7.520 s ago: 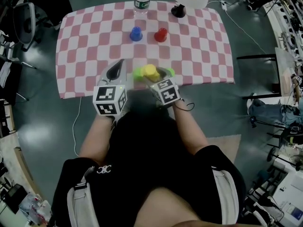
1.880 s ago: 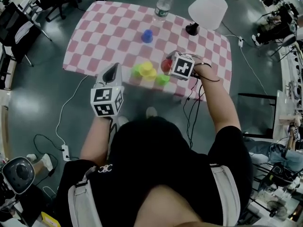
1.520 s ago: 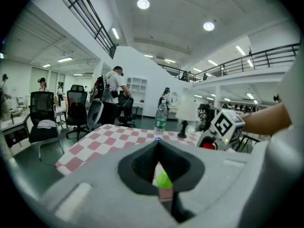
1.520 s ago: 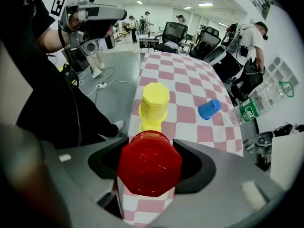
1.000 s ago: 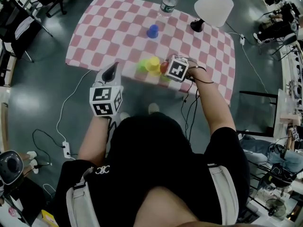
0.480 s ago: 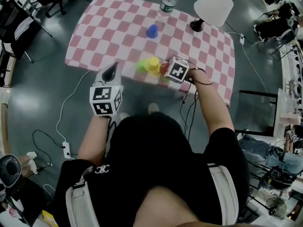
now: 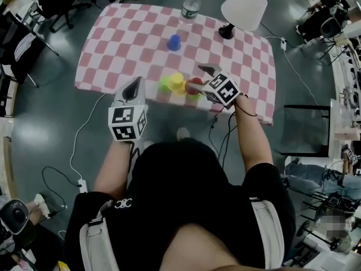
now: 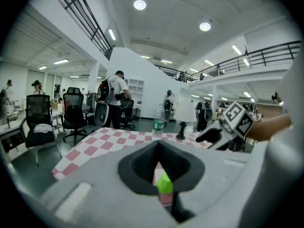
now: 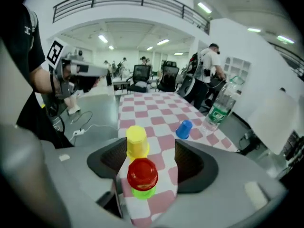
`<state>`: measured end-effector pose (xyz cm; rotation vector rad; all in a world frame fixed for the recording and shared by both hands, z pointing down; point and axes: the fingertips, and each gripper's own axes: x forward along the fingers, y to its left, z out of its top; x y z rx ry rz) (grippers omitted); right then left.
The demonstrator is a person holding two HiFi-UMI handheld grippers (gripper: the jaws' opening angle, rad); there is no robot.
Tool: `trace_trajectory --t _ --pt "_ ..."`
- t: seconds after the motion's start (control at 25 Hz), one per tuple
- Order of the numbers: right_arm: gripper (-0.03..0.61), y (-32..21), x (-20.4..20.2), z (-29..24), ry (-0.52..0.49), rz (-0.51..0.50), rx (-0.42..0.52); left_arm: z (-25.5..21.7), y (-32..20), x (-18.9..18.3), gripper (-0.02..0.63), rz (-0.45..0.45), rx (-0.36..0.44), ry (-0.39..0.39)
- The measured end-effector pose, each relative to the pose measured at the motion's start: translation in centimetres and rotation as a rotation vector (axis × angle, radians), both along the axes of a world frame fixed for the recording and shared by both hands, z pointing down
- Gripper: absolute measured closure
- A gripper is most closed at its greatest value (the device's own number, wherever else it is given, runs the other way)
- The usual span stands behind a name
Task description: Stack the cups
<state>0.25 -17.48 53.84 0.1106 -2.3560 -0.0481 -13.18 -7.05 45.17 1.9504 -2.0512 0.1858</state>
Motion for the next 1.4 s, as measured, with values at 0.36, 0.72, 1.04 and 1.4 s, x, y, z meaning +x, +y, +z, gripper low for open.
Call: trace_trajectory --t 0.36,0.72,1.04,1.4 --pt "0.272 -1.2 0.6 -12.5 -0.532 0.430 0.274 -2.6 -3.0 1.8 0.615 0.036 0.072 -0.025" --pt "0.580 -0.2 3.4 -16.1 -0.727 0.743 0.419 -5.3 -5.2 4.4 0.615 0.091 0.152 -0.039" --pt "0.580 -0.1 3.6 -15.8 -0.723 0.753 0.429 -6.1 -5.1 4.2 0.615 0.100 0.182 -0.066" --pt "0.580 0.4 3.9 -14.7 -0.652 0.690 0.414 -5.6 -4.7 4.0 0.615 0.123 0.164 -0.063"
